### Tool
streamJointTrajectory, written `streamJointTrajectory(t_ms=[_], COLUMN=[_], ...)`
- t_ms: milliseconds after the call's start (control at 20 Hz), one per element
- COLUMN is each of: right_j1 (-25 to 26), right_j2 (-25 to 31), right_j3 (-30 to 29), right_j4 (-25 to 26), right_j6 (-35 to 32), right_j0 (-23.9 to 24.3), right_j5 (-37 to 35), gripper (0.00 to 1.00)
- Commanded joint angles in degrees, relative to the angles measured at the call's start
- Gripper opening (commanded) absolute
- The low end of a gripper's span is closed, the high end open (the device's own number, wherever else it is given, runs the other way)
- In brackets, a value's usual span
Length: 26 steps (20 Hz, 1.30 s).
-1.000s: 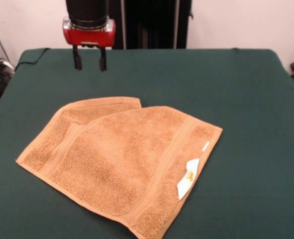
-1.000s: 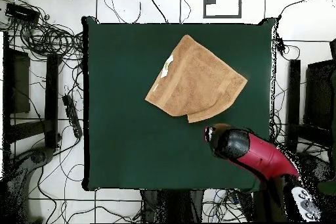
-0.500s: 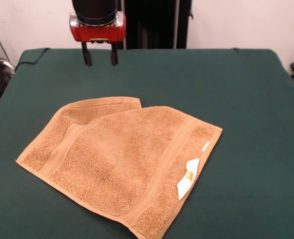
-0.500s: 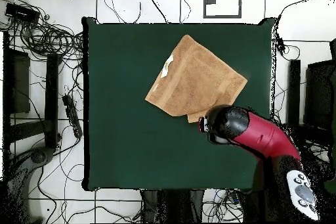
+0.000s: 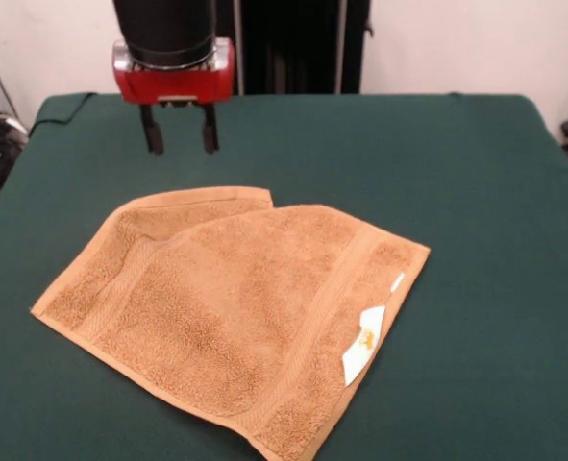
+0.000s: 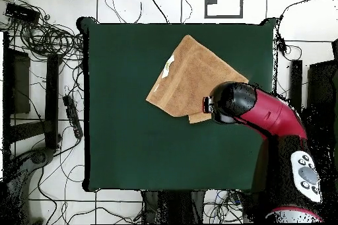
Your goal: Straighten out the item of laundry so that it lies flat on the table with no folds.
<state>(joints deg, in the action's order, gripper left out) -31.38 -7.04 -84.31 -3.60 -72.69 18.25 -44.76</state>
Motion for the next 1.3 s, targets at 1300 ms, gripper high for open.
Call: streamJointTrajectory(t_ms=[1300], right_j1=[10.2], right_j2=[3.8], right_j3=[1.0], right_j4=[-6.1], right_j6=[-18.0], right_j0=[-2.6], right_j5=[11.9], gripper=[1.00])
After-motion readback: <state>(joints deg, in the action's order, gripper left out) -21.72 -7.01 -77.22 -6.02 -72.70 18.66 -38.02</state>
